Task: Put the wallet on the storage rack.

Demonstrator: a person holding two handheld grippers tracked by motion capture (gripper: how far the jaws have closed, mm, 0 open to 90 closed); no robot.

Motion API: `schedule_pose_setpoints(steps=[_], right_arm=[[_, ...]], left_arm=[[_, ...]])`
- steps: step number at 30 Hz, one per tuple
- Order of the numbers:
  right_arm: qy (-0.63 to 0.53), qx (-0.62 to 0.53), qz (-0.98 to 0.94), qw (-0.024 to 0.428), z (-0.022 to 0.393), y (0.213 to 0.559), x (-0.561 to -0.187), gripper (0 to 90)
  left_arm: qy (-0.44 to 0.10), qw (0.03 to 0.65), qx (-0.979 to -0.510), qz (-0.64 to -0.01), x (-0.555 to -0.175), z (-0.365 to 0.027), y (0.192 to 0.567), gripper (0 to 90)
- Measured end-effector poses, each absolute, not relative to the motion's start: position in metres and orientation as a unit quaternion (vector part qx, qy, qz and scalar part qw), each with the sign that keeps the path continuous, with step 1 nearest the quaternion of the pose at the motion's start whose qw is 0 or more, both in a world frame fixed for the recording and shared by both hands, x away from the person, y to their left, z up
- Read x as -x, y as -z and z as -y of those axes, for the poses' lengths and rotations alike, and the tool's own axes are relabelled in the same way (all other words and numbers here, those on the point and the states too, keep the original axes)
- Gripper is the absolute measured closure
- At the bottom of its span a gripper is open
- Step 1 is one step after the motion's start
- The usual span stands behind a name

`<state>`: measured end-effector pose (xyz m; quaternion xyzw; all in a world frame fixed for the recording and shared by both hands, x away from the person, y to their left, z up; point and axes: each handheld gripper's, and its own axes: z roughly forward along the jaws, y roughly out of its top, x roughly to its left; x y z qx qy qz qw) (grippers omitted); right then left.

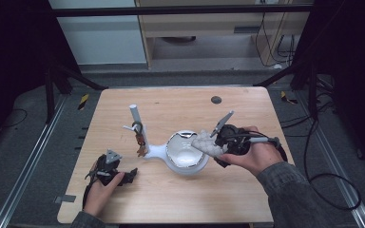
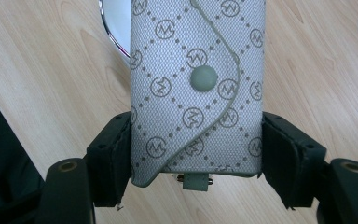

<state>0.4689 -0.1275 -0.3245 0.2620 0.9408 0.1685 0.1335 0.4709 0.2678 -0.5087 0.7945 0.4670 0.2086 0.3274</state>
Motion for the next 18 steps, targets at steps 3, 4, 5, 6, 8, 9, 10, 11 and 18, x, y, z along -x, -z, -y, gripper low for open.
schedule_pose_setpoints(steps=[3, 4, 5, 6, 8, 9, 10, 11, 18], right_arm=[[-0.168, -0.260, -0.942, 0.132, 0.124, 0.325, -0.469, 31.5], [-0.167, -0.256, -0.943, 0.130, 0.119, 0.325, -0.470, 31.5], [-0.167, -0.255, -0.944, 0.130, 0.118, 0.325, -0.470, 31.5], [-0.166, -0.253, -0.944, 0.129, 0.116, 0.326, -0.471, 31.5], [-0.164, -0.249, -0.946, 0.127, 0.112, 0.327, -0.471, 31.5], [-0.161, -0.247, -0.947, 0.127, 0.110, 0.328, -0.471, 31.5], [-0.159, -0.246, -0.948, 0.126, 0.108, 0.329, -0.471, 31.5], [-0.158, -0.245, -0.949, 0.124, 0.106, 0.330, -0.471, 31.5], [-0.140, -0.236, -0.955, 0.113, 0.093, 0.339, -0.476, 31.5]], left_arm=[[-0.209, 0.327, -0.795, -0.467, -0.471, -0.268, 0.509, 0.6], [-0.209, 0.327, -0.794, -0.467, -0.471, -0.268, 0.509, 0.6], [-0.209, 0.327, -0.794, -0.467, -0.471, -0.268, 0.509, 0.6], [-0.208, 0.327, -0.794, -0.467, -0.471, -0.268, 0.509, 0.7], [-0.208, 0.327, -0.795, -0.467, -0.471, -0.268, 0.509, 0.6], [-0.208, 0.327, -0.795, -0.467, -0.471, -0.268, 0.509, 0.6], [-0.208, 0.327, -0.795, -0.467, -0.471, -0.268, 0.509, 0.6], [-0.208, 0.327, -0.795, -0.467, -0.471, -0.268, 0.509, 0.7], [-0.208, 0.327, -0.795, -0.467, -0.471, -0.268, 0.509, 0.6]])
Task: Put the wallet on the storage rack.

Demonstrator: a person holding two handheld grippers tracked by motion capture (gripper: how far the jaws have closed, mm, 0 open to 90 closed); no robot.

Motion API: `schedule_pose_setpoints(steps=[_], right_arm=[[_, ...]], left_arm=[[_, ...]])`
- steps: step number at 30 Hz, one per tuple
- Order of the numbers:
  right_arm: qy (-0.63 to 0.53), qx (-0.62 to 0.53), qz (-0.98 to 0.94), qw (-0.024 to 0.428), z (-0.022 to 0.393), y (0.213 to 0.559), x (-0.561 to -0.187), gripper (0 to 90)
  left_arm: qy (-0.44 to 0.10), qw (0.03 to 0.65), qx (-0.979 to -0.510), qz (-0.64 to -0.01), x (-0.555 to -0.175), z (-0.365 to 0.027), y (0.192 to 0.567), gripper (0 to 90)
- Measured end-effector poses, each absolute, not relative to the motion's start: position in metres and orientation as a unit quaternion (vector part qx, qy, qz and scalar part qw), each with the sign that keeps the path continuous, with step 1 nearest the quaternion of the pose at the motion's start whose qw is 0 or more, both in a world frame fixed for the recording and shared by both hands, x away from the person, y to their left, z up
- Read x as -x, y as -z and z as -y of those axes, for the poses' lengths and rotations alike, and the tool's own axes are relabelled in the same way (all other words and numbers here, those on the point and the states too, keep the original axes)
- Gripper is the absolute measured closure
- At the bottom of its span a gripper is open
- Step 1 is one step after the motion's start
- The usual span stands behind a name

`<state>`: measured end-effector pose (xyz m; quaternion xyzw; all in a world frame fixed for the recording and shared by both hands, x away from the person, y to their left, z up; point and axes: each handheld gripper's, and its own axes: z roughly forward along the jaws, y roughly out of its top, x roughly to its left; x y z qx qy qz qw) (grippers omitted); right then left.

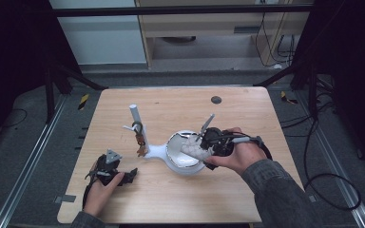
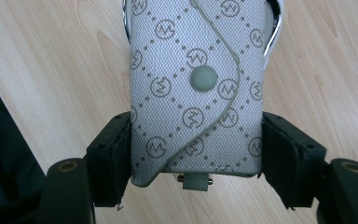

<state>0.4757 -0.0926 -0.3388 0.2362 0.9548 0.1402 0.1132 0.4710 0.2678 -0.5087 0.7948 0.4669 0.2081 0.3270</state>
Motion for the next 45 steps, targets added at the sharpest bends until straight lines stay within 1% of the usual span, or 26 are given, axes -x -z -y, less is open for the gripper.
schedule_pose_setpoints(steps=[24, 33, 45], right_arm=[[-0.099, -0.213, -0.968, 0.088, 0.057, 0.359, -0.487, 31.4], [-0.092, -0.218, -0.968, 0.080, 0.051, 0.363, -0.495, 31.4], [-0.085, -0.223, -0.968, 0.081, 0.051, 0.364, -0.503, 31.3]], left_arm=[[-0.208, 0.326, -0.795, -0.467, -0.471, -0.268, 0.509, 0.5], [-0.207, 0.326, -0.796, -0.467, -0.471, -0.268, 0.509, 0.4], [-0.207, 0.326, -0.796, -0.466, -0.471, -0.268, 0.509, 0.3]])
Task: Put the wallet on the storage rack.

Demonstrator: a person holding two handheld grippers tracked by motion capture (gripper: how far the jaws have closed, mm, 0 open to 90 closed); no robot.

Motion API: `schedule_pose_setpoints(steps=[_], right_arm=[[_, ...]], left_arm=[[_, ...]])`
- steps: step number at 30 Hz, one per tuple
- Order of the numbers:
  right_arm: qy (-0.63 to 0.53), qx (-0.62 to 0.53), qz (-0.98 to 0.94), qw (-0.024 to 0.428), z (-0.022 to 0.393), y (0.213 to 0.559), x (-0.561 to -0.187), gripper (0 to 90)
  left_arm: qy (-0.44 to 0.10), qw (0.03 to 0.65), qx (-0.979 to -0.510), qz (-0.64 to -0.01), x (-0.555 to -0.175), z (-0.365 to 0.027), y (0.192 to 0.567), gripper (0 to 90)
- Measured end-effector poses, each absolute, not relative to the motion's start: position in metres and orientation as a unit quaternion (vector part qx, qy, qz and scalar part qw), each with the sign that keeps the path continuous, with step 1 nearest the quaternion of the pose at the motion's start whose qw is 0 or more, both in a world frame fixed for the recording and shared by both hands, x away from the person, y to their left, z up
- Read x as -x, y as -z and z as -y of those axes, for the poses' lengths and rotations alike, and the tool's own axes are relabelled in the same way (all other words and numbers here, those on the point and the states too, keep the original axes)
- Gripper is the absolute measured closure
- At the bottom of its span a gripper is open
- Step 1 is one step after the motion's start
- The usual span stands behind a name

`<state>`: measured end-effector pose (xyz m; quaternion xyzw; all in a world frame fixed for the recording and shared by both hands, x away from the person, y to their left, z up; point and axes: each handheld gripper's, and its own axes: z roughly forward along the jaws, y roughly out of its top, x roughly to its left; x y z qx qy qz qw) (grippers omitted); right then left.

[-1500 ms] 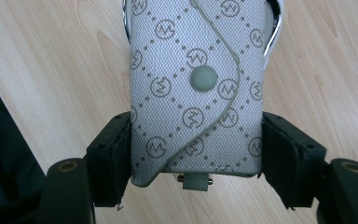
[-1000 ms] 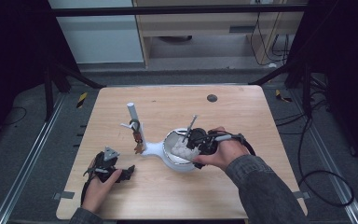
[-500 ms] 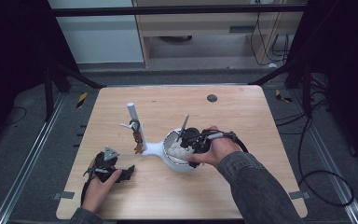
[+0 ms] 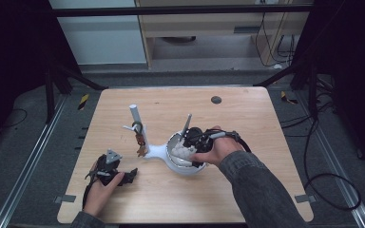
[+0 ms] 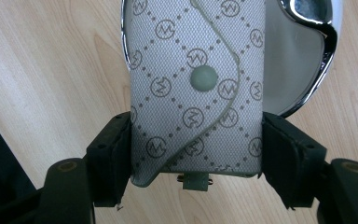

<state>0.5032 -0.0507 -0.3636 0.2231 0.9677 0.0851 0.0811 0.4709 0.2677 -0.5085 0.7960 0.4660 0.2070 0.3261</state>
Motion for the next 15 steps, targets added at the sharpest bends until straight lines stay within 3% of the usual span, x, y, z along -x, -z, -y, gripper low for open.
schedule_pose_setpoints(steps=[15], right_arm=[[-0.075, -0.228, -0.967, 0.081, 0.0459, 0.3675, -0.5109, 31.3]], left_arm=[[-0.206, 0.326, -0.797, -0.465, -0.4710, -0.2673, 0.5085, 0.2]])
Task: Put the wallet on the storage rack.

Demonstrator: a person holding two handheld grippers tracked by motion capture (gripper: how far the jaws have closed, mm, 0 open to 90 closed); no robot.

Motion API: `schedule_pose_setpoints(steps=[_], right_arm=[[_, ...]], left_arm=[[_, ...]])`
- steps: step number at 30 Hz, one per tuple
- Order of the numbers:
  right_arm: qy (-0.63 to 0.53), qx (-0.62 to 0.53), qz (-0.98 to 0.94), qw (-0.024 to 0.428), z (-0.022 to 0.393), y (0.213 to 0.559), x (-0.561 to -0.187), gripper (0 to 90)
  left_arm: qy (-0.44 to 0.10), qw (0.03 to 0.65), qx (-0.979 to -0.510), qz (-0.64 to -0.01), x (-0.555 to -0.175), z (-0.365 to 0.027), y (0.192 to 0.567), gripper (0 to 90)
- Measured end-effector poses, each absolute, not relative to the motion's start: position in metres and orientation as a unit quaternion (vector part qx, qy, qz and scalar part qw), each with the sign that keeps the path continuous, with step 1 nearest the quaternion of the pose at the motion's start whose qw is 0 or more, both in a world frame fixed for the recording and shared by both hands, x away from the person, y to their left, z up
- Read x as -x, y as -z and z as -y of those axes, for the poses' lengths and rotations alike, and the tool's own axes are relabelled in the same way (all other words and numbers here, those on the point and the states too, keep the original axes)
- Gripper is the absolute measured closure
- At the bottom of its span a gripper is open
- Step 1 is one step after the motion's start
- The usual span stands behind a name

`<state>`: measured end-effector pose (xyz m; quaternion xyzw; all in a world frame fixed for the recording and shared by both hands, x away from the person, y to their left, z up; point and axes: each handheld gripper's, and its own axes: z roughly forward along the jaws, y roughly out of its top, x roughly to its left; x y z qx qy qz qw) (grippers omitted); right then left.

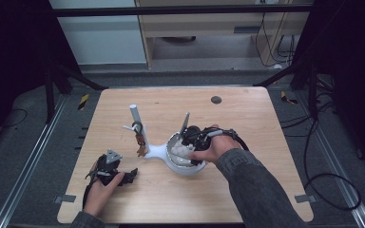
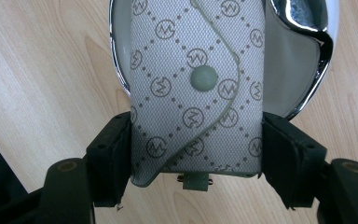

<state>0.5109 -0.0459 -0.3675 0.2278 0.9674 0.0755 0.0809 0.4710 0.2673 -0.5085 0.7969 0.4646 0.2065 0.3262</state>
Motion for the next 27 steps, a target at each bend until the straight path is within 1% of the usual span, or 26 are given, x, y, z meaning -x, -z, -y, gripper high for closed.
schedule_pose_setpoints(steps=[27], right_arm=[[-0.083, -0.228, -0.966, 0.085, 0.0415, 0.3728, -0.5201, 31.3]], left_arm=[[-0.206, 0.327, -0.797, -0.463, -0.4710, -0.2667, 0.5086, 0.2]])
